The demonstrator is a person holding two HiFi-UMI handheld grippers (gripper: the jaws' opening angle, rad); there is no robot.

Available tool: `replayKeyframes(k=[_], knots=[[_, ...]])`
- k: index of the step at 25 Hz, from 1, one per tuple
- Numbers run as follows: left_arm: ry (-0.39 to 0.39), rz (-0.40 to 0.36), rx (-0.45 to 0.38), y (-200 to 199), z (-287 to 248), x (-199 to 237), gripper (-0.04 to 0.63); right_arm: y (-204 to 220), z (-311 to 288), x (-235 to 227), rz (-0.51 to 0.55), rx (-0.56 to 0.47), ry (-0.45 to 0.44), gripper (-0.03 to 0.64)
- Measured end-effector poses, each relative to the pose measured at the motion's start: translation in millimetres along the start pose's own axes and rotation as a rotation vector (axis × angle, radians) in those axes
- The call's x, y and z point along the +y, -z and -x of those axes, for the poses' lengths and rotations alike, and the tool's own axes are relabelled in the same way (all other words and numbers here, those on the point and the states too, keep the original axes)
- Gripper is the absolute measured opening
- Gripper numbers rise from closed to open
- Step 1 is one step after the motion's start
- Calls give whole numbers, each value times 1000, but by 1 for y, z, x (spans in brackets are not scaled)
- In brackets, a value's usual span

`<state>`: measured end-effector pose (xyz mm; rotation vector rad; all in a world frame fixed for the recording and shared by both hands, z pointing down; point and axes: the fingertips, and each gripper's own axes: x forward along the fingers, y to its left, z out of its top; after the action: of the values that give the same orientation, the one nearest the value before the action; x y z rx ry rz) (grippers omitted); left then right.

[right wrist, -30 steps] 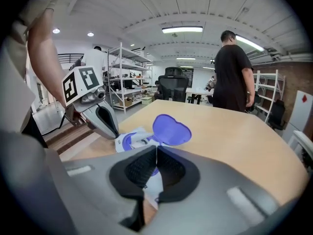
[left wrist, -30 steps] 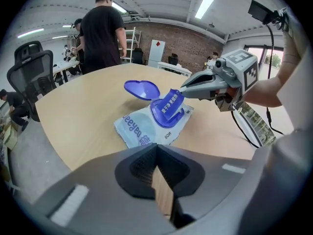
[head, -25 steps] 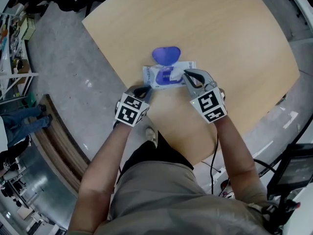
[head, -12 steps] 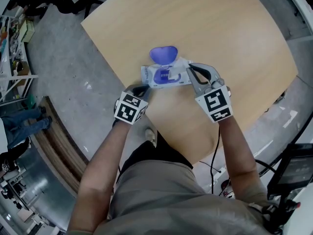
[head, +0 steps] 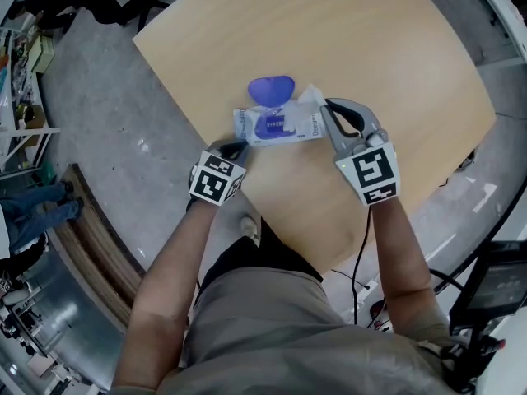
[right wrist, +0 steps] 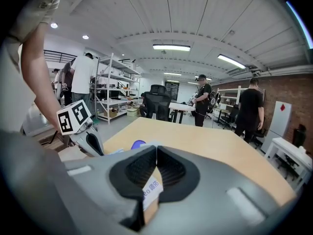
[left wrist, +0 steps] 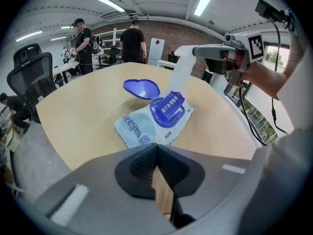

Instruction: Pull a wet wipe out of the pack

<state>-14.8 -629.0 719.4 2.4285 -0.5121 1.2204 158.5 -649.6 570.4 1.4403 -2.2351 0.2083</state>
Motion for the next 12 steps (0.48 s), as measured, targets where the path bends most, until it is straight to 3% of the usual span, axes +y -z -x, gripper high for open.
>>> replayKeyframes(k=[12], knots=[[-15, 4, -40, -9, 11, 1, 5, -26, 12, -20, -1, -50, 50, 5]])
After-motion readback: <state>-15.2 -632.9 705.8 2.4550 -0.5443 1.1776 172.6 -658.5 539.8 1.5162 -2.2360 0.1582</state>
